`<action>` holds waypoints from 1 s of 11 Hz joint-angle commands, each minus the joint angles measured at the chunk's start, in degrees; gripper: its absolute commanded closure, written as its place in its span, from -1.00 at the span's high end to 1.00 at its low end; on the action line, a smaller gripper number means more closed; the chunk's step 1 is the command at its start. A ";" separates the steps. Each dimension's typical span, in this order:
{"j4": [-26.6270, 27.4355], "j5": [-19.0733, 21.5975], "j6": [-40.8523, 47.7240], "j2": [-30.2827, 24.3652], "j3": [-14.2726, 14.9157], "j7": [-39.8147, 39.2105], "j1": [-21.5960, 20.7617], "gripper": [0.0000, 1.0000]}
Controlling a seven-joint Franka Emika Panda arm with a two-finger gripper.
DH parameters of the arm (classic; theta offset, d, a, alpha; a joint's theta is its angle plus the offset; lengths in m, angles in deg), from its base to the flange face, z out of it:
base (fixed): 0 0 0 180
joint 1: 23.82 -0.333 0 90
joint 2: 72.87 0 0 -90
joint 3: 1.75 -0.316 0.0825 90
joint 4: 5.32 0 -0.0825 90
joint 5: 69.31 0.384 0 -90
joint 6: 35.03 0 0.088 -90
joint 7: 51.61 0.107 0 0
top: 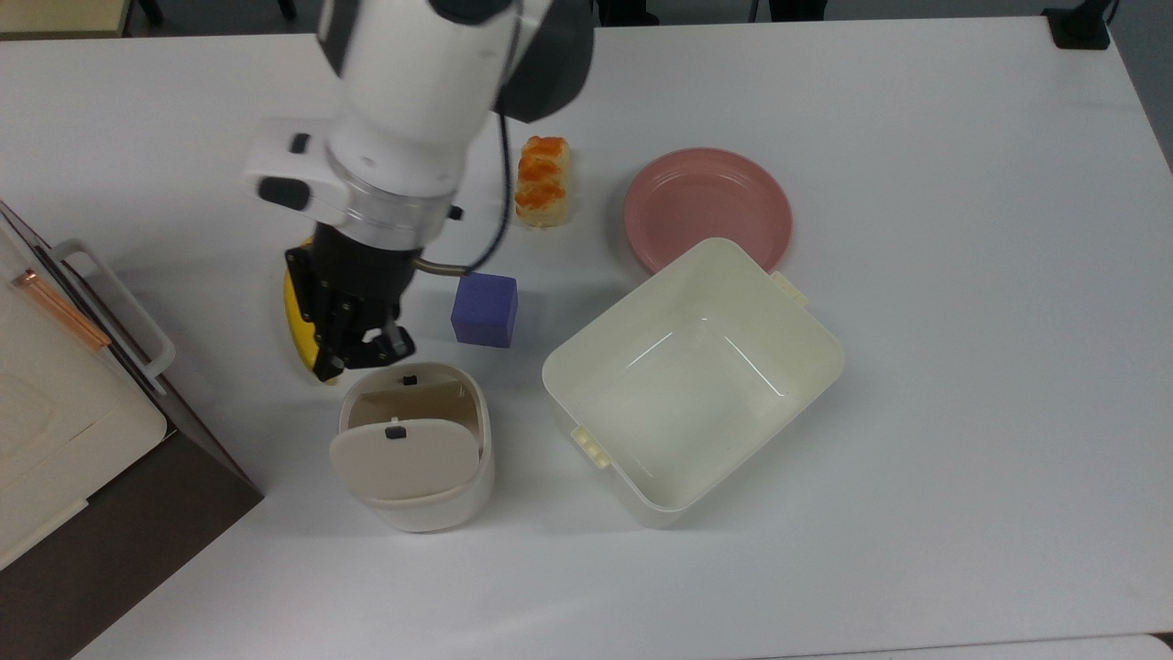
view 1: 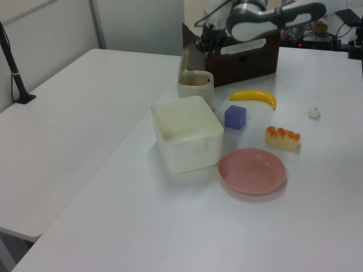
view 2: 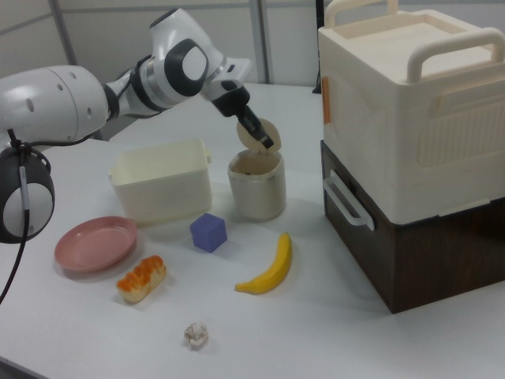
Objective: Open the trash can
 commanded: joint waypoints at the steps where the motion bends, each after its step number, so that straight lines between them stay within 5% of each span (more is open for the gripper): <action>1: -1.45 9.42 -0.18 -2.24 0.06 -4.73 3.70 -1.00; 4: -1.10 20.22 0.69 -6.00 0.15 -16.56 6.95 -1.00; 7: 0.75 29.90 15.83 -12.07 0.24 -44.80 9.68 -1.00; 9: 0.92 29.67 30.86 -14.63 0.32 -63.72 9.69 -1.00; 11: 1.27 28.27 37.93 -16.65 0.59 -73.52 9.69 -1.00</action>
